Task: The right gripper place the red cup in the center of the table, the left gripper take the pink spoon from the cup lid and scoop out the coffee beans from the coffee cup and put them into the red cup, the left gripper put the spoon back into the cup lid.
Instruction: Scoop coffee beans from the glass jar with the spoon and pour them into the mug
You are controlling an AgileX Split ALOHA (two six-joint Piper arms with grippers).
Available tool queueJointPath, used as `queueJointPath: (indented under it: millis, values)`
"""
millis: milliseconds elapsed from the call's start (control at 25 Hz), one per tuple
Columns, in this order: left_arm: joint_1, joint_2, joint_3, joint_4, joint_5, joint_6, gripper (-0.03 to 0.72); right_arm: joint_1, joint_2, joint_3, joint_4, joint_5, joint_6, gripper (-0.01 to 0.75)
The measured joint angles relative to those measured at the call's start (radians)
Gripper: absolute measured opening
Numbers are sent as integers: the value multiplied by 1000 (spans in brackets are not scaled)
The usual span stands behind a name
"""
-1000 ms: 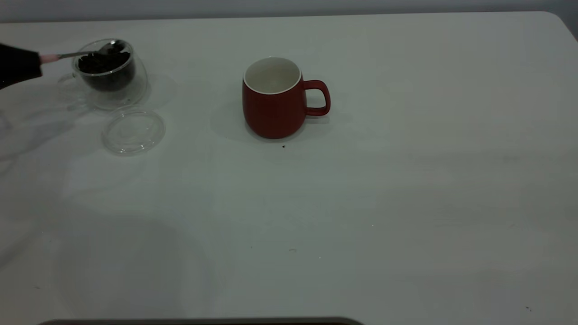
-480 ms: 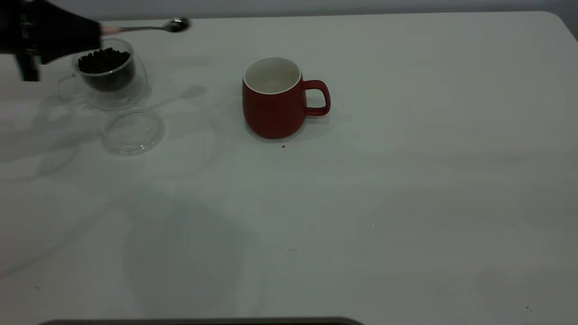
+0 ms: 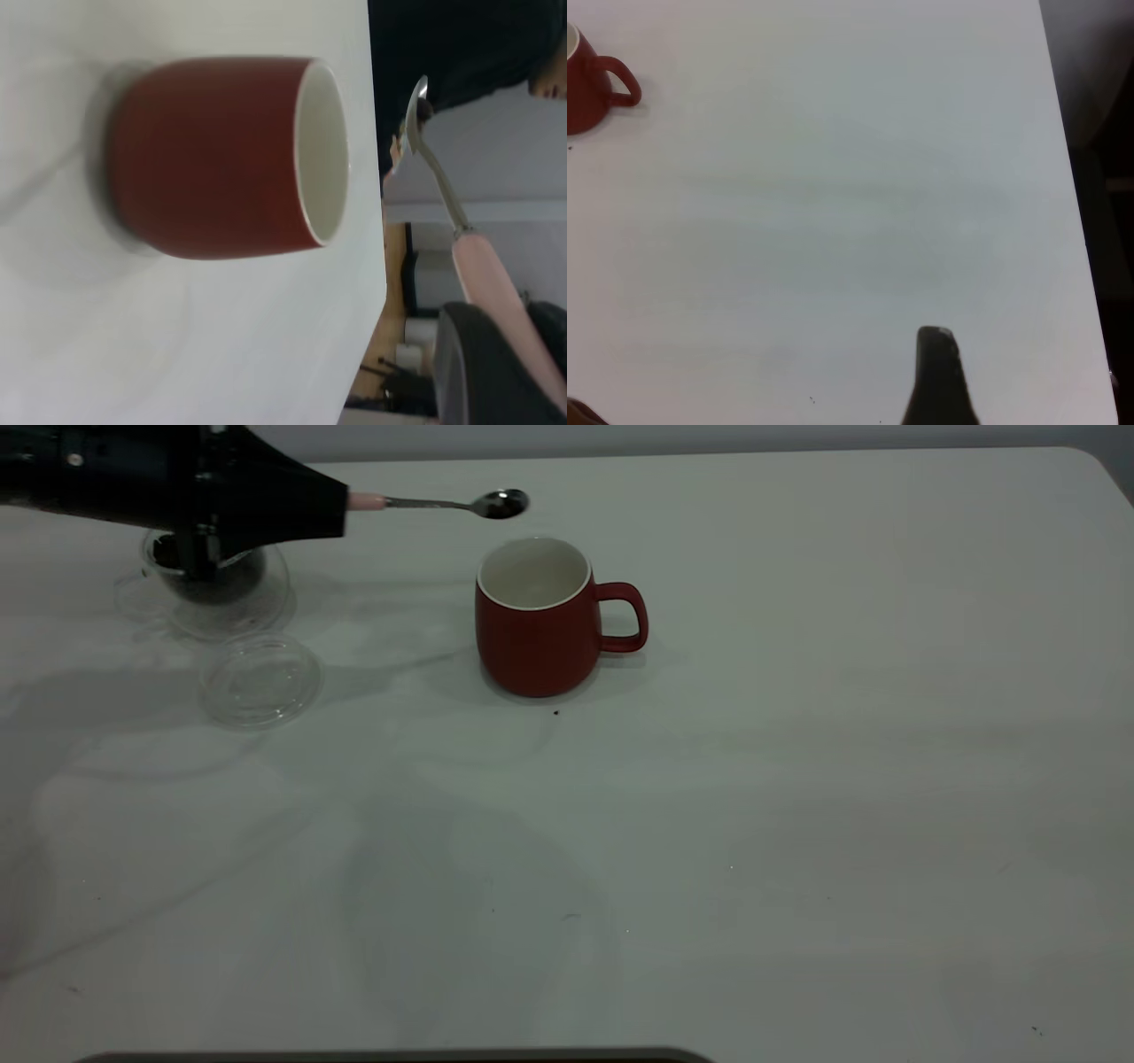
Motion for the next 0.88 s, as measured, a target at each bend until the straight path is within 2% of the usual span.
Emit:
queueJointPath:
  millis: [360, 760, 880]
  values:
    - [-50, 0, 0, 1, -128, 125, 121, 0, 0, 0, 0, 0, 0, 579]
    - [-80, 0, 0, 1, -161, 560, 121, 0, 0, 0, 0, 0, 0, 579]
    - [-81, 0, 0, 0, -161, 633, 121, 0, 0, 0, 0, 0, 0, 579]
